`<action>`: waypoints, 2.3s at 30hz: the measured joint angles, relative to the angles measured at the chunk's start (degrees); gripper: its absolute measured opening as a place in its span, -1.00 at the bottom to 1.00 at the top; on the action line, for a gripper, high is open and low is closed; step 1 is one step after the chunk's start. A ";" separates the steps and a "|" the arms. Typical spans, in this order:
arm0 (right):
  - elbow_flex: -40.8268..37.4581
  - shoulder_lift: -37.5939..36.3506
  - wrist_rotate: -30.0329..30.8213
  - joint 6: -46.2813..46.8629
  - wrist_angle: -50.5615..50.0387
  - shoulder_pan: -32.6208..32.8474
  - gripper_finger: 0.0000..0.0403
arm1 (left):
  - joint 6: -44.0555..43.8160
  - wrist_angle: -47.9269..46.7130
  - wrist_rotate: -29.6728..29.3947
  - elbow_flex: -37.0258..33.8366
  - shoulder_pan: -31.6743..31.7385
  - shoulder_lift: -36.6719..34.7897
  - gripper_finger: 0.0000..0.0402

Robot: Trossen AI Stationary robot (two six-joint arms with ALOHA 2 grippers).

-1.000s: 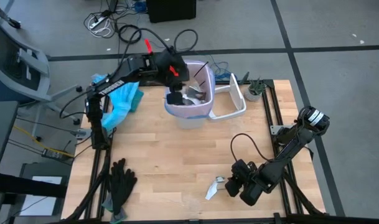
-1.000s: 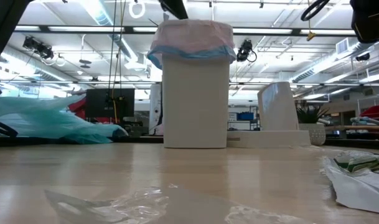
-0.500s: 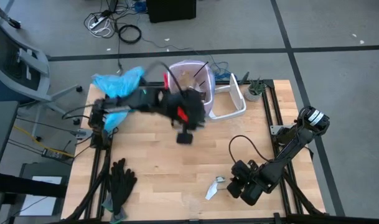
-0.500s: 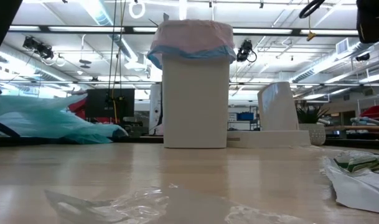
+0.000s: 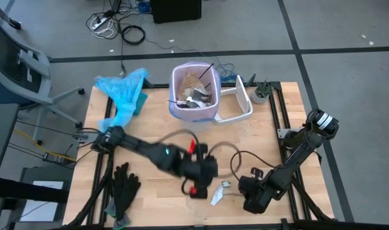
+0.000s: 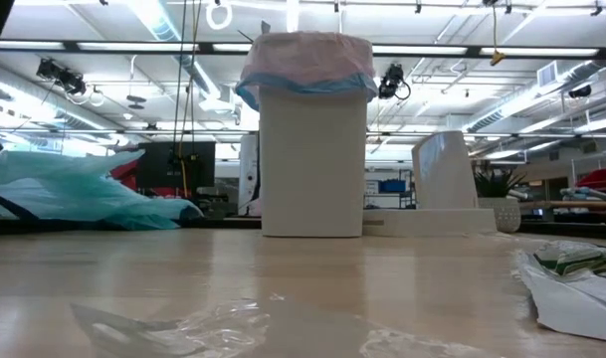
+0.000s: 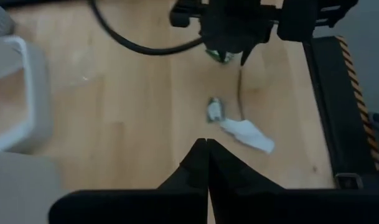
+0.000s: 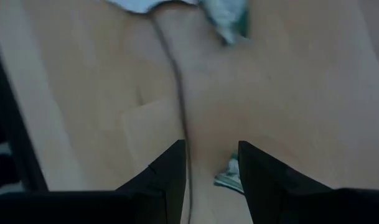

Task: Place trash/remove bag and relplace
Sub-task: Put the clear cellophane and left green plastic material into the trash bin

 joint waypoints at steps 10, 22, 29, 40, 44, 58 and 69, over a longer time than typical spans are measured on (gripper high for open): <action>2.26 0.00 -4.70 -12.44 4.62 -0.11 -0.34 | -18.61 6.69 -8.83 0.00 -10.15 8.68 -0.99; 5.46 0.00 -4.48 -25.07 10.14 -2.36 -0.34 | -28.08 13.30 -10.40 -6.98 -13.45 12.07 -1.00; 5.46 0.01 -4.38 -30.70 10.58 -4.57 -0.34 | -28.84 29.55 1.33 -25.38 -13.31 11.25 -1.00; 5.46 0.02 -3.74 -31.16 9.13 -9.99 -0.30 | -21.70 37.82 0.66 -51.39 -8.68 -8.87 -1.00; 5.46 0.00 -3.80 -28.42 7.31 -12.89 -0.18 | -21.08 43.79 0.20 -64.07 -6.33 -19.98 -1.00; 2.47 0.00 -4.55 -34.23 10.63 -14.08 0.55 | -19.01 46.43 0.21 -82.61 -2.28 -40.36 -1.00; -2.51 0.02 -0.56 -39.84 15.22 -12.59 0.71 | -18.78 46.34 0.96 -82.68 -2.11 -40.30 -1.00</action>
